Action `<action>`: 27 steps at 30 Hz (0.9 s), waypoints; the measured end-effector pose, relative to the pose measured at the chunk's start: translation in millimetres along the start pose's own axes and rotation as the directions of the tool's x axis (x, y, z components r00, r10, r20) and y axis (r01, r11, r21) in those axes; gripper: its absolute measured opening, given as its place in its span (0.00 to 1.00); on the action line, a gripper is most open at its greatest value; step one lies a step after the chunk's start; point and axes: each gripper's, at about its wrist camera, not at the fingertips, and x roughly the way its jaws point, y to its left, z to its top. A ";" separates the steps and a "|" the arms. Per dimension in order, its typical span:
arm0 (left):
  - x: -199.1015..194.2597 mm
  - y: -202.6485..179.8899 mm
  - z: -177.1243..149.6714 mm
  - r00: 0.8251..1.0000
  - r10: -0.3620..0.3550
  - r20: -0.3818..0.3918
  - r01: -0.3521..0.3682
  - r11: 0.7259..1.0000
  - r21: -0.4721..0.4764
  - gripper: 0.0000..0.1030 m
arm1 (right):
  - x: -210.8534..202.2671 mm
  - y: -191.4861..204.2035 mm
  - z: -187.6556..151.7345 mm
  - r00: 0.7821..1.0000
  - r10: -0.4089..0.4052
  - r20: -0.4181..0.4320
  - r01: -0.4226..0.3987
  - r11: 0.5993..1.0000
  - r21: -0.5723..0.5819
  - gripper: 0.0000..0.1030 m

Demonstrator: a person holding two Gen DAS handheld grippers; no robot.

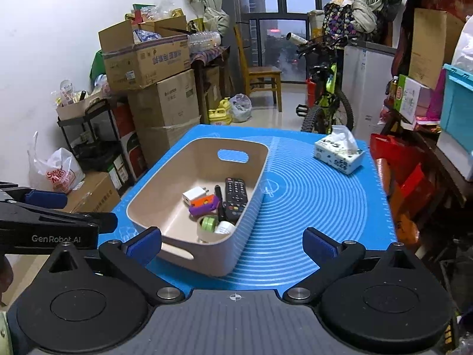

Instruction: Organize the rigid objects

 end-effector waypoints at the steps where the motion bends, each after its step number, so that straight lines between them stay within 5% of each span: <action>1: -4.8 -1.9 -2.6 1.000 -0.004 0.003 0.004 1.000 0.001 0.76 | -4.2 0.0 -1.7 1.000 -0.001 0.001 0.001 1.000 0.001 0.97; 27: -77.5 -8.1 -51.6 1.000 0.000 0.030 0.000 1.000 0.014 0.76 | -91.5 18.1 -40.8 0.999 -0.041 0.010 0.041 0.999 0.000 0.98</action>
